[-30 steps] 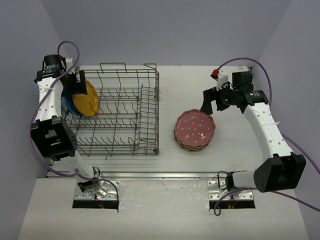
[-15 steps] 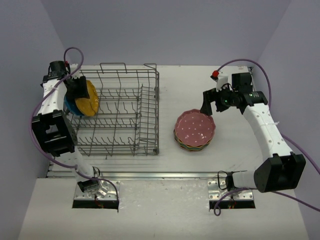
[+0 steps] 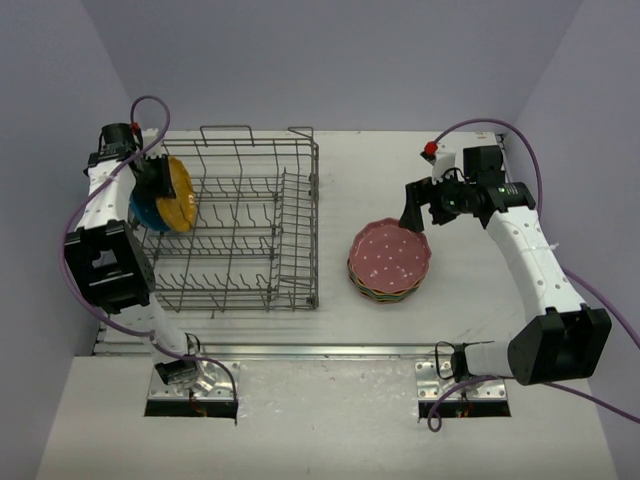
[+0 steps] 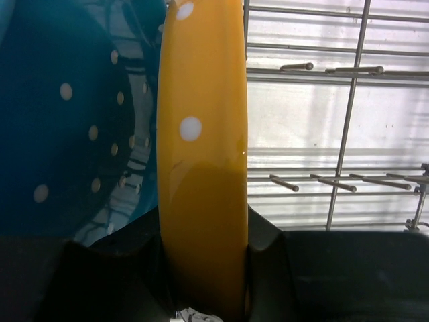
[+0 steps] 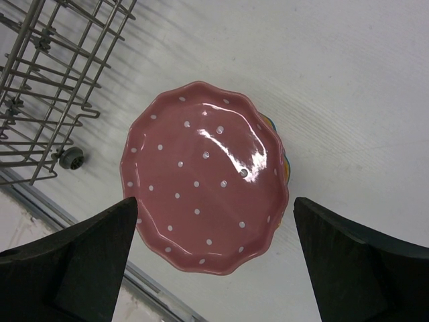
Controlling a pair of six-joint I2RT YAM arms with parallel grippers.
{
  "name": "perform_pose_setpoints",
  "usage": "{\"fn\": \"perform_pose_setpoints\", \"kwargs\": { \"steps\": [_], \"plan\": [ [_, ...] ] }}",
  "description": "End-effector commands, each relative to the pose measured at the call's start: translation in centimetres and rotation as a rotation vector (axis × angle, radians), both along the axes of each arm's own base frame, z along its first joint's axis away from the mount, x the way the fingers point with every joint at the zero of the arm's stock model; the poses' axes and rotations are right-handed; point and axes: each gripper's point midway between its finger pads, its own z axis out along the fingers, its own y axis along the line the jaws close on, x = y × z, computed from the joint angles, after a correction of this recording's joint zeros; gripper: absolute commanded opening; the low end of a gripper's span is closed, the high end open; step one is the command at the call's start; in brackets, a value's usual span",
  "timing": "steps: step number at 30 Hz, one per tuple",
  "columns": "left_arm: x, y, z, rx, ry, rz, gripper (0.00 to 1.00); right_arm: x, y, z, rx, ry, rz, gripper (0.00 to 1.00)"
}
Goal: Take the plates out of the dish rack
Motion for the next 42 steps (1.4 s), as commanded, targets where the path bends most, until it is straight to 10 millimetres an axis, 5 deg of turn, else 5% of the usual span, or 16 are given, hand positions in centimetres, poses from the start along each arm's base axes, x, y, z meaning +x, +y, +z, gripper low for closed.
{"fn": "perform_pose_setpoints", "kwargs": {
  "steps": [1,3,11,18,26,31,35,42],
  "plan": [
    [2.6,-1.1,10.9,0.019,-0.297,-0.027,0.0,0.6,0.5,3.2,0.038,-0.087,0.005,0.99],
    [2.8,-1.3,15.2,0.038,-0.385,-0.036,0.0,0.6,0.6,3.4,0.044,-0.095,0.006,0.99],
    [1.4,-4.6,22.0,-0.069,-0.524,-0.111,0.0,1.0,1.1,5.0,0.081,-0.122,0.014,0.99],
    [-4.9,-15.4,28.7,-0.448,-0.672,-0.533,0.0,-0.3,4.4,9.2,0.28,-0.179,0.121,0.99],
    [-10.3,-23.9,30.2,-0.633,-0.64,-0.767,0.0,-0.5,9.1,16.8,0.657,-0.154,0.212,0.99],
    [-11.3,-26.9,30.2,-0.721,-0.603,-0.85,0.0,0.2,12.8,19.7,0.662,-0.218,0.299,0.99],
    [-10.7,-27.3,29.7,-0.736,-0.582,-0.854,0.0,0.8,14.8,20.5,0.648,-0.226,0.34,0.99],
    [-10.5,-29.1,27.9,-0.781,-0.51,-0.893,0.0,2.9,19.3,18.7,0.718,-0.1,0.367,0.99]
  ]
}}
